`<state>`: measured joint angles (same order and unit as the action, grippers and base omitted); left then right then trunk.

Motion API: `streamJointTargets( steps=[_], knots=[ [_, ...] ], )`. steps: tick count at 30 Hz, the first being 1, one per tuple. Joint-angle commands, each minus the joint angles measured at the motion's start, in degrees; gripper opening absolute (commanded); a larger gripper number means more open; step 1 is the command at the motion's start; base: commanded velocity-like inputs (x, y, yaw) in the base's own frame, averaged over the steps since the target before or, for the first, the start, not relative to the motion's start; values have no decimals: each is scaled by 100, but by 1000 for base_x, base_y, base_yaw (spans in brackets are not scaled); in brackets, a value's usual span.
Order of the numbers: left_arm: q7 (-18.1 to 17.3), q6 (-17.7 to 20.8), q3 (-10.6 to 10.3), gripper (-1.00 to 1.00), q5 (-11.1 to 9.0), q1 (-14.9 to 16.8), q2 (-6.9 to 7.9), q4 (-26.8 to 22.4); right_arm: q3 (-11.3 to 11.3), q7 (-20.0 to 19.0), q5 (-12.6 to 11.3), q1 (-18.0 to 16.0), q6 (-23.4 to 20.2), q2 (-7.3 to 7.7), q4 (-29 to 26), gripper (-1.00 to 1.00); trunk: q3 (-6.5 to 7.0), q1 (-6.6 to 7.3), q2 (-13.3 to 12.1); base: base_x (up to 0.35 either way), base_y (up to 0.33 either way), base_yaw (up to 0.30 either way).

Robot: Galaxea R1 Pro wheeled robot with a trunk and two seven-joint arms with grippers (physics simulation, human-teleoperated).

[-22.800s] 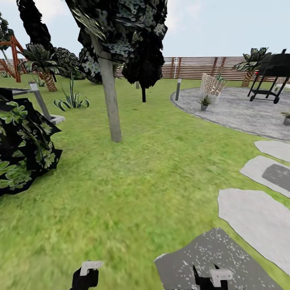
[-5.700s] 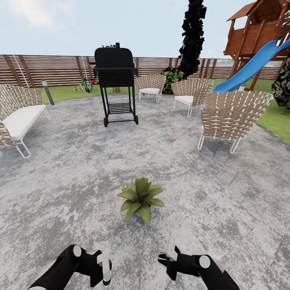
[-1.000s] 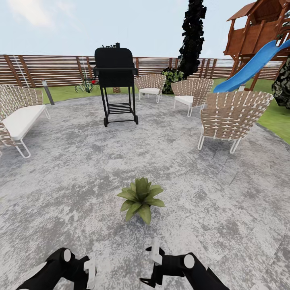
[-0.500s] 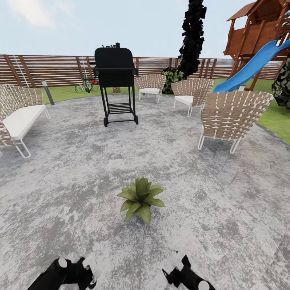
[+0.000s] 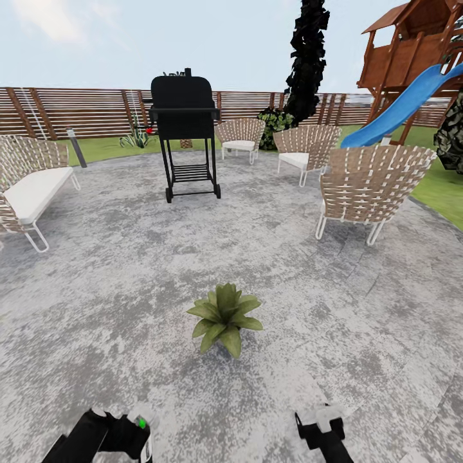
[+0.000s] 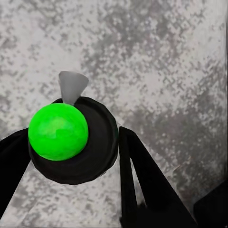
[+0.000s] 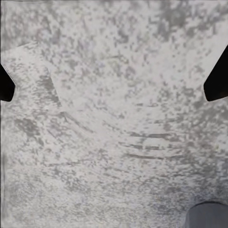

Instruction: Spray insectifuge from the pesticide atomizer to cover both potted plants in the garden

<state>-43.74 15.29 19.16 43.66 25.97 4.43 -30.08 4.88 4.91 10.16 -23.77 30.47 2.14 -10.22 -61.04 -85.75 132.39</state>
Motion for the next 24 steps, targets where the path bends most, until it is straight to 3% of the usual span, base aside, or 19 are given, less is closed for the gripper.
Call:
streamJointTargets(
  steps=[1, 8, 17, 24],
  knots=[
    [-40, 134, 31, -100, -43, 17, -3, -12, 48, 65, -66, -1, 25, 14, 7, 100, -5, 1, 2, 0, 0, 0],
    [-31, 436, 42, -100, -149, 164, -8, -24, 48, 81, -968, 12, 52, 82, 7, 100, -5, 1, 2, 0, 0, 0],
    [-78, 2166, 6, -100, -157, 807, -43, -303, 56, 83, -1086, 13, 54, 119, 46, 100, -5, 1, 2, 0, 0, 0],
    [-182, 2834, -59, -100, -123, 1283, -187, -363, 52, 87, -1105, 12, 53, 114, 339, 100, -5, 1, 2, 0, 0, 0]
  ],
)
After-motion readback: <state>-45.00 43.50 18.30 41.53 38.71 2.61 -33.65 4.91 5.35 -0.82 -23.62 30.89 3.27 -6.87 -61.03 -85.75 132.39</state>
